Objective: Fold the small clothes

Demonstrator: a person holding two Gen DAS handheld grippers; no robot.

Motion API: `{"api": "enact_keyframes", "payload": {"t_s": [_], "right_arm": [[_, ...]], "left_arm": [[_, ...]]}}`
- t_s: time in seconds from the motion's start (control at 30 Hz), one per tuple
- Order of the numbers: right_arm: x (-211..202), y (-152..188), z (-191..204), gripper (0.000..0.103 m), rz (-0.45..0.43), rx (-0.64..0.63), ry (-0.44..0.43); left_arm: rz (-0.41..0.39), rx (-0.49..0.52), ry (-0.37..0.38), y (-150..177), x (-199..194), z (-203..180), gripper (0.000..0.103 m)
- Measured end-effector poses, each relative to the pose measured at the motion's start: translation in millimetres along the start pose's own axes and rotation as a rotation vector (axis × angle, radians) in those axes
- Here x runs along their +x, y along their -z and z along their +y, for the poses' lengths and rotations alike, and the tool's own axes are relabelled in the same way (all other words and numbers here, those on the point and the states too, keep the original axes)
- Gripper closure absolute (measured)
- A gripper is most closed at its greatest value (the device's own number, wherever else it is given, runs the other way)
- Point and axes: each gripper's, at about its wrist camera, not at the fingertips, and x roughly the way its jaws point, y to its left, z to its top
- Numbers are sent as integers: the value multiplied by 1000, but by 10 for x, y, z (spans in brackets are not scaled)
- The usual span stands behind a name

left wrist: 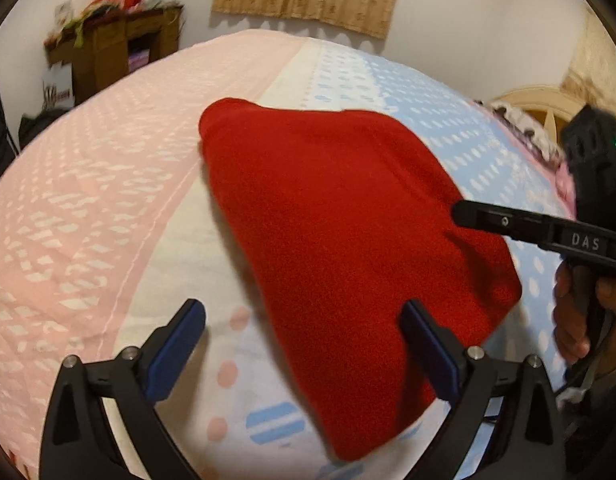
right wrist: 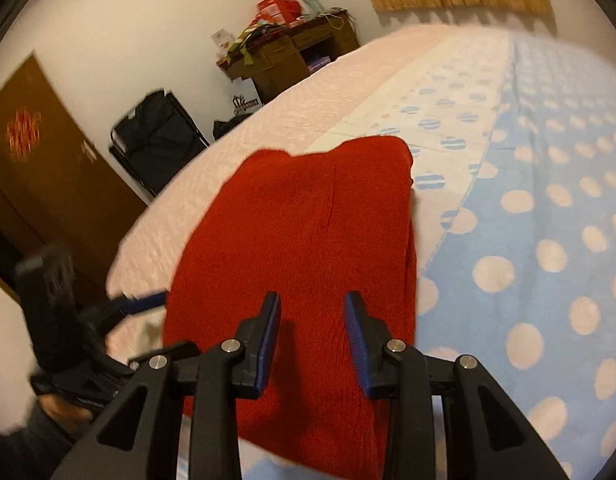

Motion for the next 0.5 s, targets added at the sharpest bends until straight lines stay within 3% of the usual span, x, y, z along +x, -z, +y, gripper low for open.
{"api": "enact_keyframes", "payload": {"t_s": [0.07,0.17,0.2,0.23,0.3,0.5], "right_arm": [[-7,43,-19,68,-3,-3,5],[-208,54,-4,66,-37,35,32],[-330,68,49,58,-67,27,71],[-425,108,104,48,-92,14,101],[-656,169,240,41,-160,-19,151],[-1186,377,606,41,-263,-91,277]], "left_arm": [[19,33,-42,60,70,-34,2],[10,-5,-33,70,-14,-21,3],[-5,-2,-40,55,-77,-35,3],[-31,9,-56,51,-166,-65,3],[-91,45,-90,49,-369,-132,3],[-229,88,-97,55,-901,-269,1]]}}
